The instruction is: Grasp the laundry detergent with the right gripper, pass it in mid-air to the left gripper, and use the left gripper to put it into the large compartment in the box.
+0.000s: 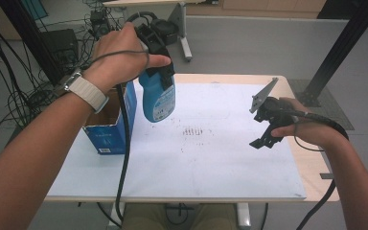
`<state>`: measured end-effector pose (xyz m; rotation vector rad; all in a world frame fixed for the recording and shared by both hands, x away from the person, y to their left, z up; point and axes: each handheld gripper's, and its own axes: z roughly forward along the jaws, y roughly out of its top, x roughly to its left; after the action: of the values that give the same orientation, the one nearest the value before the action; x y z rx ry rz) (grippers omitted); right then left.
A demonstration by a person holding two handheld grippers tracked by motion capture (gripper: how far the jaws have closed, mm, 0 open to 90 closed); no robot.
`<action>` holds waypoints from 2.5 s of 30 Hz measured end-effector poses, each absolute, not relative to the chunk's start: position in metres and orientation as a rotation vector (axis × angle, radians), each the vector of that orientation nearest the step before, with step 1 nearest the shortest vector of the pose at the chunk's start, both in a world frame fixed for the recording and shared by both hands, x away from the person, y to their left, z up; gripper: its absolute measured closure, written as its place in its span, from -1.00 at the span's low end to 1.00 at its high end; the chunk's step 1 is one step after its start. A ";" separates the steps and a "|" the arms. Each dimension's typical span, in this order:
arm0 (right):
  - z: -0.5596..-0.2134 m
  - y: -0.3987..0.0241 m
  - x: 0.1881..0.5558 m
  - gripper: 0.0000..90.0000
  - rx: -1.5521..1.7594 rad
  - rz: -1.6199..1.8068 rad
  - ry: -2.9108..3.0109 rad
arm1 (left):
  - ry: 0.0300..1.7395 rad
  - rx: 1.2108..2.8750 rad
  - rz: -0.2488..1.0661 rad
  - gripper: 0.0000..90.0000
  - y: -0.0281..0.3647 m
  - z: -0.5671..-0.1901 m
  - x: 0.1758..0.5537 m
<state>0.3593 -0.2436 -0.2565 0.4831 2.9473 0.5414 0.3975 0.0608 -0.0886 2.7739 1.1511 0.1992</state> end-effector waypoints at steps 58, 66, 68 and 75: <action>-0.266 -0.252 0.374 -0.84 0.514 0.566 2.939 | 1.864 2.363 0.296 -0.17 0.166 -0.049 0.433; -0.269 -0.252 0.375 -0.84 0.516 0.573 2.940 | 1.913 2.334 0.305 -0.17 0.176 -0.055 0.438; -0.270 -0.253 0.376 -0.84 0.522 0.573 2.941 | 1.924 2.324 0.304 -0.17 0.179 -0.057 0.440; -0.273 -0.254 0.377 -0.84 0.529 0.574 2.945 | 1.962 2.306 0.303 -0.17 0.190 -0.066 0.445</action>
<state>0.3773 -0.2535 -0.2730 0.5293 2.9454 0.5737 0.4449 0.1896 -0.0664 2.3059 1.9625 0.3035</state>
